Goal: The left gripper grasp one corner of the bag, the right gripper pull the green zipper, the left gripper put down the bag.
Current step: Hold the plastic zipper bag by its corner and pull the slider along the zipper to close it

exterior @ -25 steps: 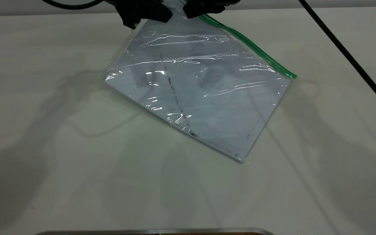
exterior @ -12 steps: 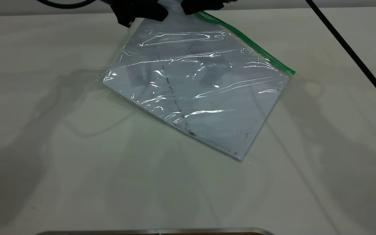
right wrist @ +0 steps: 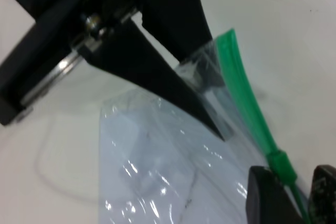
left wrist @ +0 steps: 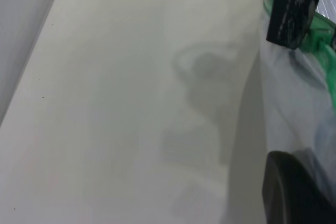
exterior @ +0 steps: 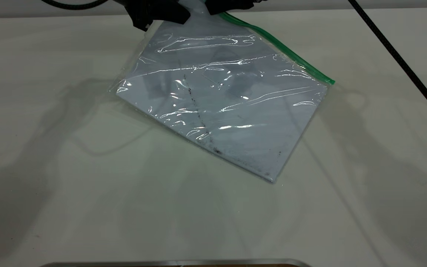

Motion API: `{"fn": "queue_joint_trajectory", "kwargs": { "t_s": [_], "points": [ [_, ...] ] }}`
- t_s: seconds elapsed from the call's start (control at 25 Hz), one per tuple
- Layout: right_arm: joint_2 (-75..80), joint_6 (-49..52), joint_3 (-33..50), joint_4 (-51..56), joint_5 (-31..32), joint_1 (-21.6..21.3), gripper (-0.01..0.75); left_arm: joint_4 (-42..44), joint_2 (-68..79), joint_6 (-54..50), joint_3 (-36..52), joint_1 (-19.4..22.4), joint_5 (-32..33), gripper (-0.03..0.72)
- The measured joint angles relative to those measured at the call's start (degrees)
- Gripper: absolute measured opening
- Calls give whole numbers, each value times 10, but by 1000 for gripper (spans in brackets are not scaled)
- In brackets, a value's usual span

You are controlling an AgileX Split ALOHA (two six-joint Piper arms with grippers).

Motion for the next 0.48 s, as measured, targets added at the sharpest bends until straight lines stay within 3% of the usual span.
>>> {"fn": "queue_joint_trajectory", "kwargs": {
  "t_s": [0.48],
  "points": [
    [0,0,0,15,2,0,232,0,0,1,0,0,1,53]
  ]
}}
